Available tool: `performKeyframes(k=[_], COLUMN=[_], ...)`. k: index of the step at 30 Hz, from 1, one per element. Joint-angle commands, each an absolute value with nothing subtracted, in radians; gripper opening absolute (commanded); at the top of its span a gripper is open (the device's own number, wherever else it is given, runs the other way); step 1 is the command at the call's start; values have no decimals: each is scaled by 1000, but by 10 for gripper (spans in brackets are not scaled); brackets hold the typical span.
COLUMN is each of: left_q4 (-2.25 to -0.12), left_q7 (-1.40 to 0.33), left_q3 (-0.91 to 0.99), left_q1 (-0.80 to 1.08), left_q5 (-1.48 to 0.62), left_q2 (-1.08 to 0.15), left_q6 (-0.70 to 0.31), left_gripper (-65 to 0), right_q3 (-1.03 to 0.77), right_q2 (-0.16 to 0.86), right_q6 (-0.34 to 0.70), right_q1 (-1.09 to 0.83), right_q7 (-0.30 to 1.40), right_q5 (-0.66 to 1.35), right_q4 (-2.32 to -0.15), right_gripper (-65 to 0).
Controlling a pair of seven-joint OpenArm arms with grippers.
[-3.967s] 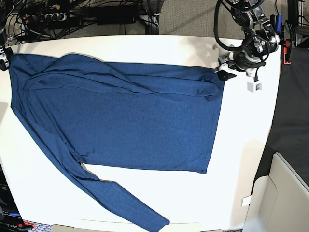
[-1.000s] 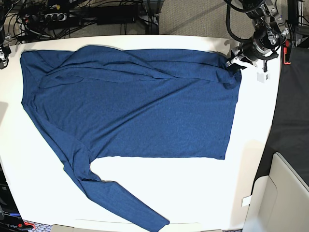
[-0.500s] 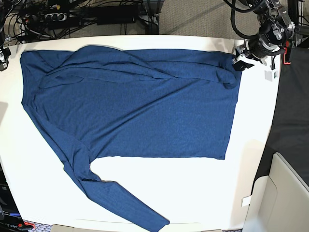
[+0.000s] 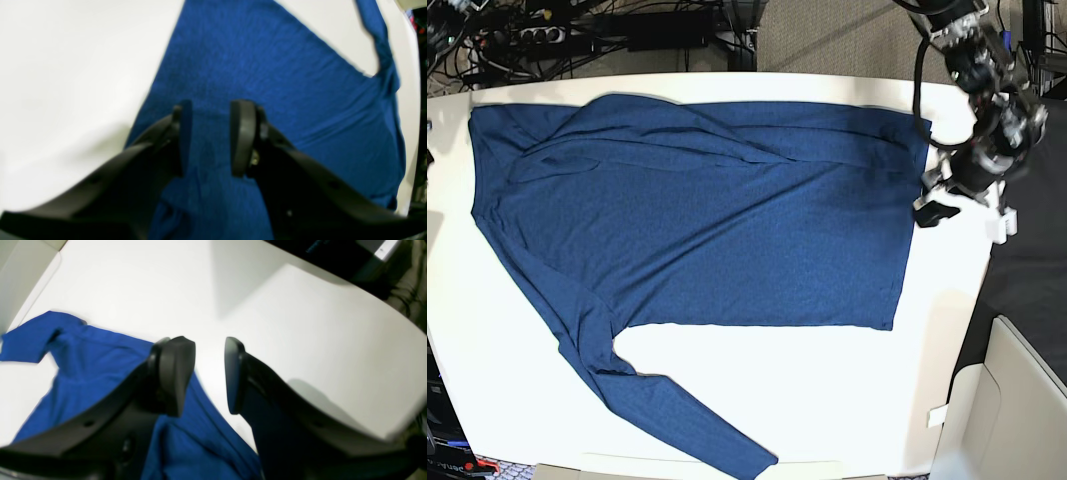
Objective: Fold the T-shirt properly
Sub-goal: 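Reach both grippers down to the shirt's hem corners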
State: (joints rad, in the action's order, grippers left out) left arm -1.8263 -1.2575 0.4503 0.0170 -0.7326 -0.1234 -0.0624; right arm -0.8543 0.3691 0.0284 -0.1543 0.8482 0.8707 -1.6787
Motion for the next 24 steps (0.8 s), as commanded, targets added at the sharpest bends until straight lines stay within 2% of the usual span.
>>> performKeyframes(k=[1,6,14,21,24], left_q4=[-1814,-1692,-1498,-1288,-1193], left_q7=[-1239,-1227,-1090,-766,-677], left_q3=[447,447,424,248,209], left_q1=[-42,-203,-343,-366,-389], left_q5=[-730,-713,-668,-579,-553], left_q2=[-136,-134,-137,-137,-137], left_q6=[-65,-65,-68,-67,-67], left_gripper=[-443,-443,-443,-443,-443], right_q3=[-839,-711,-513,-430,-430], right_q2=[400,430,414,377,375], right_q6=[33,38,41,41,41], right_q1=[-117,38,243,386,420], right_q7=[825,823,823,822,822], right_q5=[869,808,631,532,530], right_q4=[-1675,-1569,-1434,-1342,-1303], right_gripper=[-445,-445,-445,-446,-446])
